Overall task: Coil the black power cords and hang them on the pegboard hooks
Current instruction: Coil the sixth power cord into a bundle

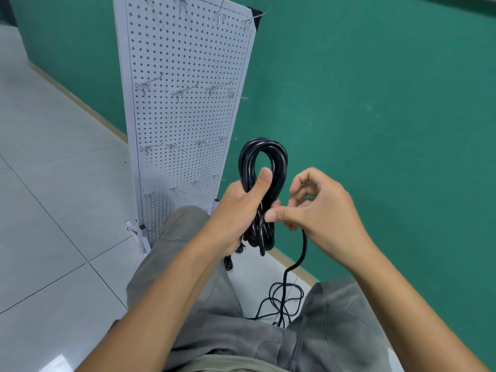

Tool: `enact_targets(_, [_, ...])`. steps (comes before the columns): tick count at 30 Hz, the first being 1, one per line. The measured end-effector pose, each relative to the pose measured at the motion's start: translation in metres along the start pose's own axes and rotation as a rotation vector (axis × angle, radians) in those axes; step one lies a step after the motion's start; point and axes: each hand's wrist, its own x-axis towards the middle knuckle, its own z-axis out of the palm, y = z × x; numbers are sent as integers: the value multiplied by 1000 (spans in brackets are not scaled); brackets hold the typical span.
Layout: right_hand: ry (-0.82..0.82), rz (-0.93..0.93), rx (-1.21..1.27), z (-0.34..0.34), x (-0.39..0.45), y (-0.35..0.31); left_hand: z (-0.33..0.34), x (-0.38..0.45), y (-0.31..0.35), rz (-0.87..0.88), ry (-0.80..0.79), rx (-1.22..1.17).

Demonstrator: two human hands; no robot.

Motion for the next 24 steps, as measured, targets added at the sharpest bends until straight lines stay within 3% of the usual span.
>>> enact_targets(10, [-130,-17,95,-1,-2,17,1,-4,4,14,-64,49])
enact_targets(16, [125,-25,-110,3,-4,16,-1,-4,1,-81,-181,-38])
enact_targets(19, [169,60,23,0,-2,19,-7,-4,5,-129,-258,-109])
enact_targets(24, [-63,76,391,2,-1,31,-6,-5,6,-189,-354,-234])
